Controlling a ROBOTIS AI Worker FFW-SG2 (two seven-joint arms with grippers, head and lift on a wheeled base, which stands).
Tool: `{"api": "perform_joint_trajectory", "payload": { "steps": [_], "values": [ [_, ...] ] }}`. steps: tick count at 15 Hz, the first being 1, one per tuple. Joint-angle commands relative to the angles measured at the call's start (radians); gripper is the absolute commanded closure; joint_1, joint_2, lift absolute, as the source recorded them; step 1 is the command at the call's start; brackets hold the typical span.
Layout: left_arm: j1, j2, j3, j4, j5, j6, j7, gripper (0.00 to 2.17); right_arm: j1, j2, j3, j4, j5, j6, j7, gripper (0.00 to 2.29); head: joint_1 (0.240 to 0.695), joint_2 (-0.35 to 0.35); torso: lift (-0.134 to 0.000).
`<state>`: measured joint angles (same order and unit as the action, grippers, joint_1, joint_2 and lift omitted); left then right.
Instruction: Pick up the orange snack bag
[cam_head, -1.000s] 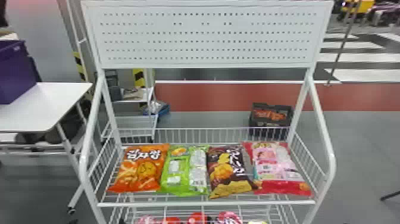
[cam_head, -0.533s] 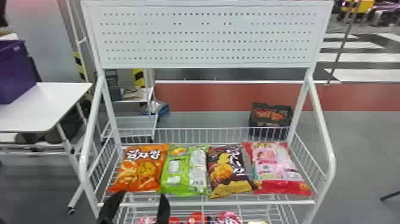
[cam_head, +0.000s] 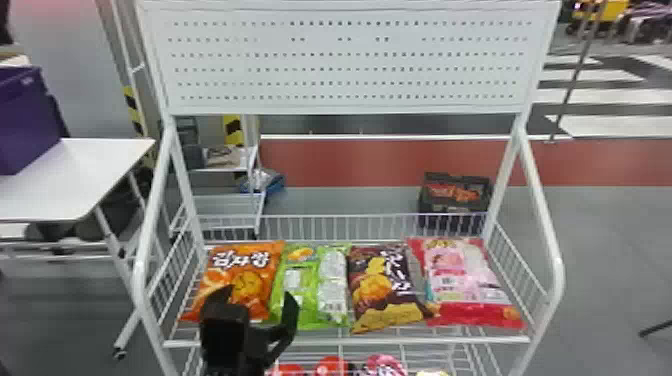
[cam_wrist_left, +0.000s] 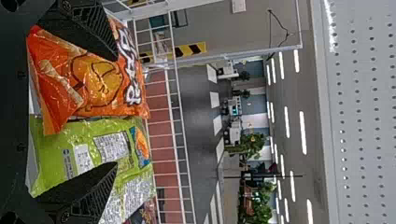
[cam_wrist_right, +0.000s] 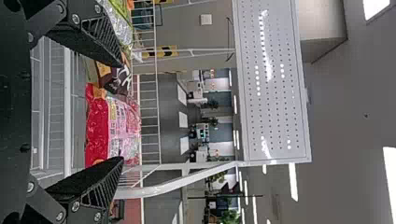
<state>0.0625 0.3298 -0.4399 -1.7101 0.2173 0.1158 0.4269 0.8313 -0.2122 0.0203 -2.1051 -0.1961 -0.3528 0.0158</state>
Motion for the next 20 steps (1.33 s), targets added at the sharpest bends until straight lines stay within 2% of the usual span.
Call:
{"api": "perform_joint_trajectory", "payload": {
  "steps": [1, 6, 9, 11, 15, 18, 20],
  "values": [
    [-0.047, -0.011, 0.006, 0.064, 0.007, 0.015, -0.002, 0.09, -0.001, -0.001, 0.000, 0.004, 0.000, -0.001, 0.000, 0.19, 0.499, 0.000, 0.000],
    [-0.107, -0.017, 0.030, 0.162, 0.034, 0.025, -0.007, 0.11, -0.009, 0.001, 0.006, 0.014, 0.001, -0.001, 0.000, 0.19, 0.499, 0.000, 0.000],
    [-0.112, -0.017, 0.032, 0.170, 0.044, 0.025, -0.008, 0.35, -0.012, 0.001, 0.006, 0.014, 0.001, -0.001, 0.000, 0.19, 0.499, 0.000, 0.000],
    [-0.112, -0.017, 0.032, 0.171, 0.044, 0.025, -0.011, 0.60, -0.014, 0.001, 0.004, 0.014, 0.001, -0.001, 0.000, 0.19, 0.499, 0.000, 0.000],
    [-0.118, -0.017, 0.035, 0.178, 0.047, 0.046, -0.024, 0.61, -0.017, 0.001, 0.004, 0.014, 0.001, 0.002, 0.000, 0.19, 0.499, 0.000, 0.000],
    [-0.116, -0.017, 0.040, 0.176, 0.051, 0.049, -0.016, 1.30, -0.017, -0.001, 0.003, 0.014, 0.000, 0.002, 0.000, 0.19, 0.499, 0.000, 0.000],
    [-0.104, -0.017, 0.040, 0.165, 0.053, 0.049, -0.008, 1.37, -0.017, -0.001, 0.003, 0.014, 0.000, 0.002, 0.000, 0.19, 0.499, 0.000, 0.000]
  ]
}}
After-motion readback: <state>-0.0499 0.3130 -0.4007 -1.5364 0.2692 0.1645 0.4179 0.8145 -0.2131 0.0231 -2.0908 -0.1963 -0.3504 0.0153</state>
